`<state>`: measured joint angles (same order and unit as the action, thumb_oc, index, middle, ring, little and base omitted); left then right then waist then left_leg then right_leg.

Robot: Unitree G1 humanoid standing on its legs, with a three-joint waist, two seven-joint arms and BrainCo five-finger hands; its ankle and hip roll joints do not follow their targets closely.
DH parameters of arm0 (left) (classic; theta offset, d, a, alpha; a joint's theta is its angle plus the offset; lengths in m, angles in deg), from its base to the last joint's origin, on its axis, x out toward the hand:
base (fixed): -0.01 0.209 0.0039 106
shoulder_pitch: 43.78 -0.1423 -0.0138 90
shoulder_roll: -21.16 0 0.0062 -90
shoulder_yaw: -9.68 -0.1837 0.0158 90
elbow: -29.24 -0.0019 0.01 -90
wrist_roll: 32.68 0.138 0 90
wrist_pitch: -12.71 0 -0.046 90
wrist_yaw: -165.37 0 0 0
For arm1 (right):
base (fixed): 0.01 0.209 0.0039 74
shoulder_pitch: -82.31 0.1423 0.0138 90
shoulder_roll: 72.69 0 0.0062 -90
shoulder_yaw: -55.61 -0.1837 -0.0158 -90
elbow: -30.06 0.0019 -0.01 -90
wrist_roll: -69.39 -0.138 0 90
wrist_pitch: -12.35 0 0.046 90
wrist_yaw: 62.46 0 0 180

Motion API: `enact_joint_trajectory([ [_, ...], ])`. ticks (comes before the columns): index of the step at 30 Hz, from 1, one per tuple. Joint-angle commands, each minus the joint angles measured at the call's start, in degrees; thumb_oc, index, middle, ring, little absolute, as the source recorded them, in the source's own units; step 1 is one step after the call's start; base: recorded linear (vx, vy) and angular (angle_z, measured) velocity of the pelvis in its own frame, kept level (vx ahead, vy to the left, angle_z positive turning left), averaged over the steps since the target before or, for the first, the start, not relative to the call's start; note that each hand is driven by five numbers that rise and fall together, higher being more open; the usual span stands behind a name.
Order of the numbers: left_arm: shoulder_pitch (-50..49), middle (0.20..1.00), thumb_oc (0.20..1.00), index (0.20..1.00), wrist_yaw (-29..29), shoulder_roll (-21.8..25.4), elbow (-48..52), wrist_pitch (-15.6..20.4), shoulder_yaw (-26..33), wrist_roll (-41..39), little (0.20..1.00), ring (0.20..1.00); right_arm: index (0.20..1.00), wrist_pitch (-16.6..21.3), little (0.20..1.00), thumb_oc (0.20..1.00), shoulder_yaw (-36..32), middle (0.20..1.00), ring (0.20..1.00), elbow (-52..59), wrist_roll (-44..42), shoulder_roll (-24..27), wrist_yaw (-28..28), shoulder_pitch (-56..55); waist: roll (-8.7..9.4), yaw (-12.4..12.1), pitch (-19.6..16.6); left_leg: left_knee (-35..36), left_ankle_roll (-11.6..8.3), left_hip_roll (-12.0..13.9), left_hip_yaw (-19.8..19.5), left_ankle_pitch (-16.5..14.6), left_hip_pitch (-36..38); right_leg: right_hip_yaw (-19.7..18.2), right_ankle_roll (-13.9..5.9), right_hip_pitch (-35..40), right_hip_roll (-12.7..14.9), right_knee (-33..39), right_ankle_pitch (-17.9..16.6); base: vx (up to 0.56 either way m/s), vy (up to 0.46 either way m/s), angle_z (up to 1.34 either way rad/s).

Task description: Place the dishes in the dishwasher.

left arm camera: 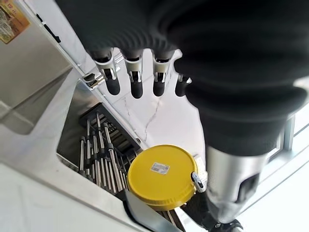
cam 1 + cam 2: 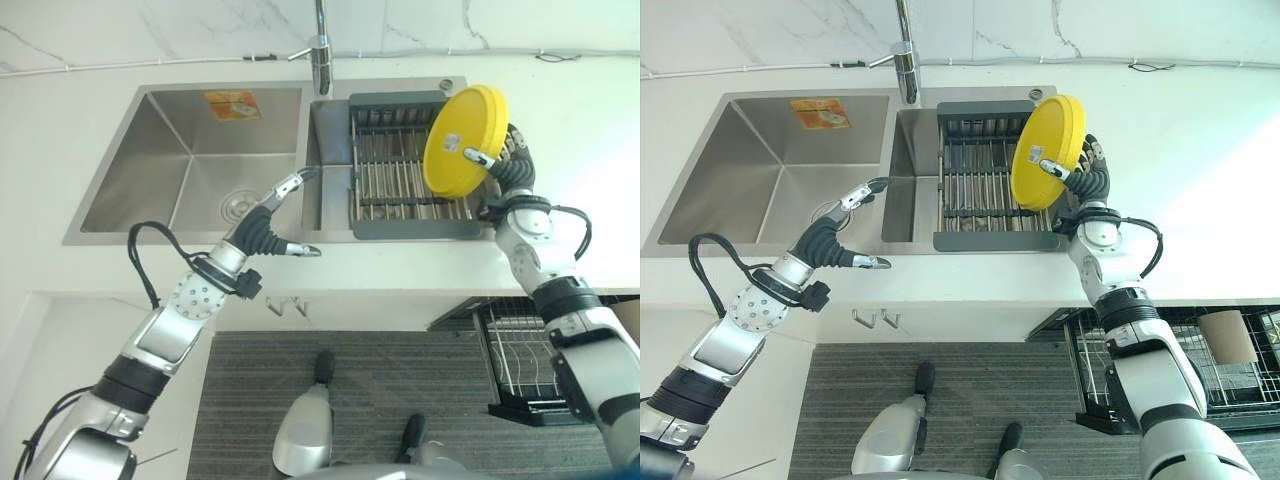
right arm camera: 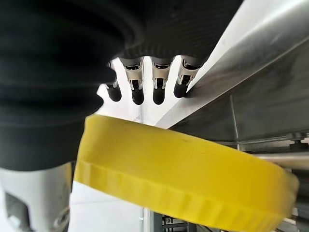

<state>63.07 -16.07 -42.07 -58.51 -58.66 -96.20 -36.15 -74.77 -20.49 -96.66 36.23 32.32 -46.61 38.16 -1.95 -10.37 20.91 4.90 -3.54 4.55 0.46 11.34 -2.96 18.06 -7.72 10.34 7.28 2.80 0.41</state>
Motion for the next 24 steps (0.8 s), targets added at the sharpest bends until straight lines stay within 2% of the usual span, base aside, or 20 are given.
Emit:
enact_joint_trajectory([
  [1, 3.9, 1.0, 1.0, 1.0, 0.5, 2.5, 2.7, 2.1, -1.5, -2.6, 1.0, 1.0, 1.0, 0.8, 1.0, 1.0, 2.9, 1.0, 1.0, -0.1, 0.6, 1.5, -0.1, 6.4, 2.43, -2.2, -1.8, -8.6, -1.1, 0.7, -0.3, -12.2, -0.8, -2.3, -2.42, -9.3, 3.8, -5.7, -1.3, 0.0, 0.0, 0.0],
  [14, 6.3, 1.0, 1.0, 1.0, 1.5, 2.9, 2.6, 0.8, -3.0, -3.6, 1.0, 1.0, 1.0, -2.7, 1.0, 1.0, 4.3, 1.0, 1.0, -5.9, -1.3, 2.0, 1.7, 10.9, 2.55, -2.9, -0.8, -9.2, -1.07, 0.6, -0.7, -12.2, -1.6, -1.9, -2.26, -9.9, 3.8, -6.3, -1.3, 0.0, 0.01, 0.01],
  [15, 6.4, 1.0, 1.0, 1.0, 1.6, 3.0, 2.8, 0.6, -2.9, -3.8, 1.0, 1.0, 0.52, -2.7, 0.52, 0.52, 4.3, 0.52, 0.52, -5.8, -1.0, 2.0, 2.5, 11.0, 2.62, -3.0, -0.6, -9.3, -1.06, 0.6, -0.8, -12.2, -1.8, -1.9, -2.27, -9.9, 3.8, -6.3, -1.3, 0.0, 0.0, 0.0],
  [17, 6.5, 1.0, 1.0, 1.0, 1.7, 3.2, 3.0, 0.4, -3.0, -3.9, 1.0, 1.0, 0.2, -2.2, 0.2, 0.2, 4.2, 0.2, 0.2, -6.0, -0.4, 2.1, 3.8, 11.3, 2.7, -3.0, -0.5, -9.3, -1.06, 0.6, -0.8, -12.2, -1.8, -1.9, -2.3, -10.1, 3.8, -6.4, -1.3, 0.0, 0.0, 0.0],
  [24, 6.7, 1.0, 1.0, 1.0, 2.2, 3.2, 3.0, 0.7, -3.5, -4.1, 1.0, 1.0, 0.2, -1.0, 0.2, 0.2, 3.6, 0.2, 0.2, -6.7, 2.9, 2.4, 8.6, 12.5, 2.81, -3.2, 0.0, -9.4, -0.94, 0.5, -1.0, -12.3, -2.3, -1.9, -2.44, -10.4, 3.9, -6.5, -1.4, -0.01, 0.004, 0.06],
])
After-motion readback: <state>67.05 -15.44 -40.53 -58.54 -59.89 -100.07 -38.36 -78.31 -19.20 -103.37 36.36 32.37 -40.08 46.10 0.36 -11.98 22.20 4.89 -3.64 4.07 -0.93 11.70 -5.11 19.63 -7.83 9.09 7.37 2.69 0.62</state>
